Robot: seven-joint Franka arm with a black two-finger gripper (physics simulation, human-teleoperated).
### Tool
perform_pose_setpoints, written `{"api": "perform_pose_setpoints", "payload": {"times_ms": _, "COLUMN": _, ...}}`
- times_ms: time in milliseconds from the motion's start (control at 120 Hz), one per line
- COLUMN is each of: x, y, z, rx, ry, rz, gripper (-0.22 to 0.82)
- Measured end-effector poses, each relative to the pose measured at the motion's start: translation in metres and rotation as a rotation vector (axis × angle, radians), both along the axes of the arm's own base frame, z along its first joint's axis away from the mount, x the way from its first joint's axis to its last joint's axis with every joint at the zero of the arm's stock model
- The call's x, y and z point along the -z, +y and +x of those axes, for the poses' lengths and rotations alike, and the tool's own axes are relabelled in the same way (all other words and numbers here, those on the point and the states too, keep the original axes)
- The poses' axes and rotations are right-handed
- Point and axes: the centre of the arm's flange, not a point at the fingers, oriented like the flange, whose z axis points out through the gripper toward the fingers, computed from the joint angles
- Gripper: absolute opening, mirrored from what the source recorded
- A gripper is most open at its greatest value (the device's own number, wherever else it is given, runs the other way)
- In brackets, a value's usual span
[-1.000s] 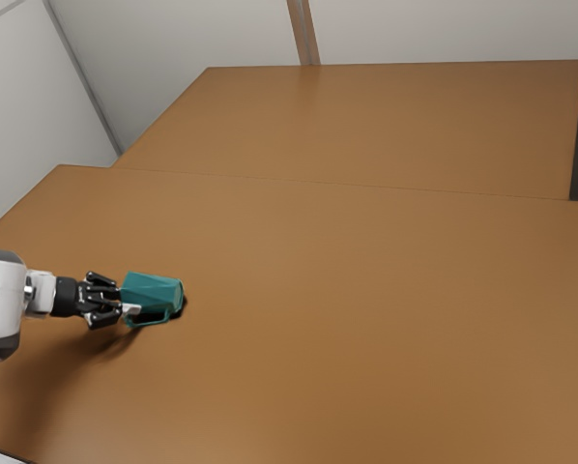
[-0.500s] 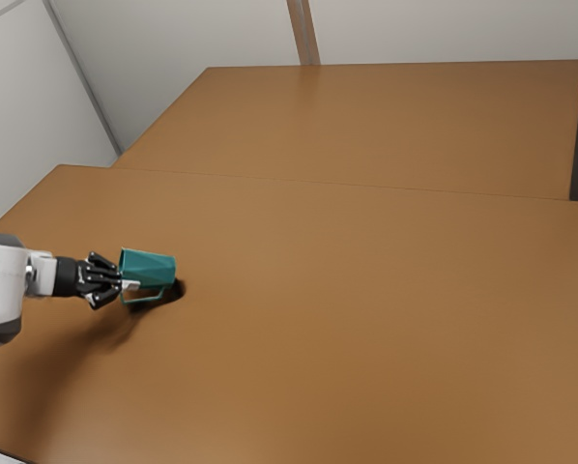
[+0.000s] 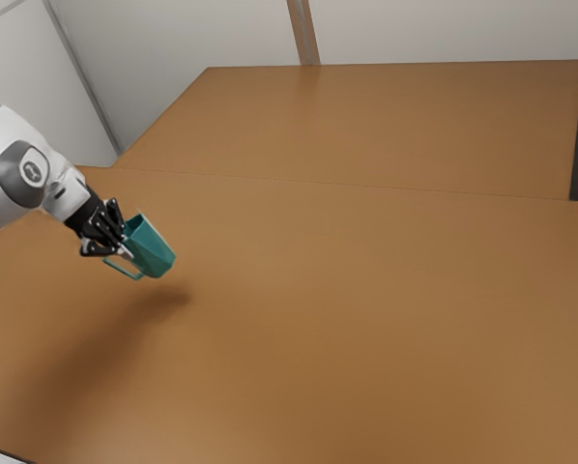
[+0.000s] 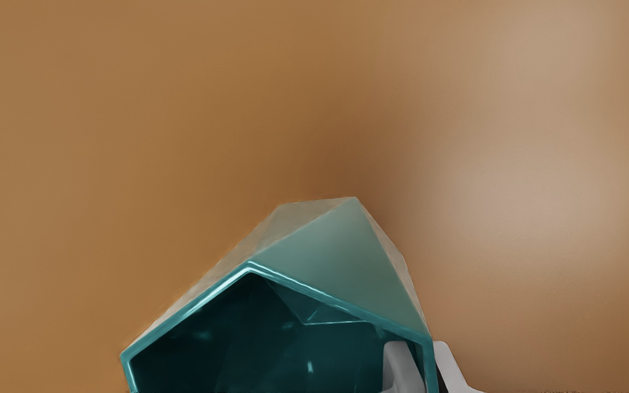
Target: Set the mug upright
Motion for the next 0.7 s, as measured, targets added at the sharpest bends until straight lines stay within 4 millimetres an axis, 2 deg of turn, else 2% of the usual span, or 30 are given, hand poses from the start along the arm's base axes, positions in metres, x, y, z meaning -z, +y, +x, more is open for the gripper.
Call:
{"api": "perform_pose_setpoints", "payload": {"times_ms": 158, "x": 0.011, "y": -0.030, "z": -0.001, "rx": -0.185, "ry": 0.125, "rz": 0.125, "gripper": -0.18}}
{"api": "perform_pose_setpoints", "payload": {"times_ms": 392, "x": 0.029, "y": -0.075, "z": 0.016, "rx": -0.420, "ry": 0.167, "rz": 0.269, "gripper": -0.18}}
{"api": "perform_pose_setpoints", "payload": {"times_ms": 700, "x": 0.039, "y": -0.105, "z": 0.027, "rx": -0.744, "ry": 0.164, "rz": 0.255, "gripper": -0.18}}
